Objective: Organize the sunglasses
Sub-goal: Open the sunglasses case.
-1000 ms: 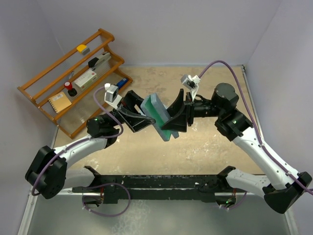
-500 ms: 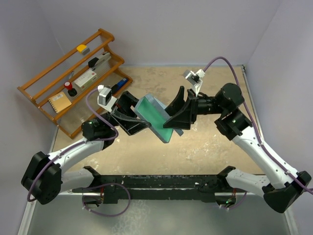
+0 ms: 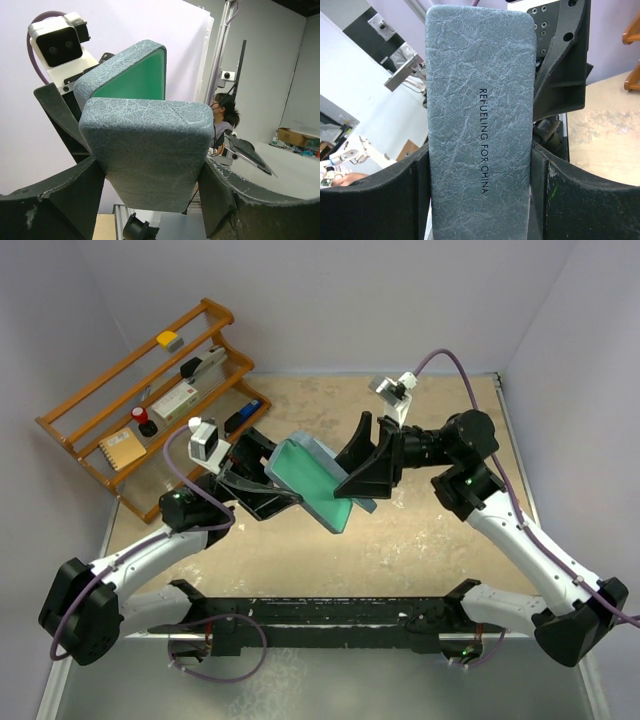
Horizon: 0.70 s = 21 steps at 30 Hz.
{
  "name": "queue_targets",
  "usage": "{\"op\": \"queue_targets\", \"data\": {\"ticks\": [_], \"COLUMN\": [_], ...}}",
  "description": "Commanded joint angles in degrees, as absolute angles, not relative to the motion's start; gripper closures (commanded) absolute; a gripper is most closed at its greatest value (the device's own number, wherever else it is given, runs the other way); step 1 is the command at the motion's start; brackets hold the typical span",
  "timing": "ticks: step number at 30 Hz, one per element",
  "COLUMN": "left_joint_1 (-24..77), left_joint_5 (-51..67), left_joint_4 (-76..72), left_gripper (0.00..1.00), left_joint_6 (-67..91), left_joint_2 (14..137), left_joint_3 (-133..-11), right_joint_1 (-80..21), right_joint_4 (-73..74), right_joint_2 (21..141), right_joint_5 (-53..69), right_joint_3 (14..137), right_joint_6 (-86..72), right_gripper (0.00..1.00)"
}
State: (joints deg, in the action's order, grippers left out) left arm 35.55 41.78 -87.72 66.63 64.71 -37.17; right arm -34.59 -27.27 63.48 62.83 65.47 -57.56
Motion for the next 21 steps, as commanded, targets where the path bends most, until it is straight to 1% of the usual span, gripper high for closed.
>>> {"op": "queue_targets", "data": {"ticks": [1,9,15,21], "left_joint_1": [35.4,35.5,35.5,35.5], "left_joint_5": [45.5,45.7,45.9,46.1], "left_joint_4": [-98.6,-98.6,-98.6,-98.7], "left_gripper": [1.00,1.00,1.00,1.00], "left_joint_6": [66.1,65.9,66.2,66.3], "left_joint_2": [64.5,62.6,60.9,60.1], "left_joint_3": [-35.7,-34.7,-34.7,-34.7], "right_joint_1": [-34.9,-34.9,-34.9,-34.9], "right_joint_4": [-43.5,-46.8,-59.8,-61.9], "right_joint_2": [62.0,62.6,65.6,66.6], "right_joint_5": [62.1,61.9,61.4,60.2], "right_joint_3": [67.6,66.8,66.3,66.1], "right_joint_6": [-61.8,-64.4,-75.5,-78.1], "right_gripper": [1.00,1.00,1.00,1.00]}}
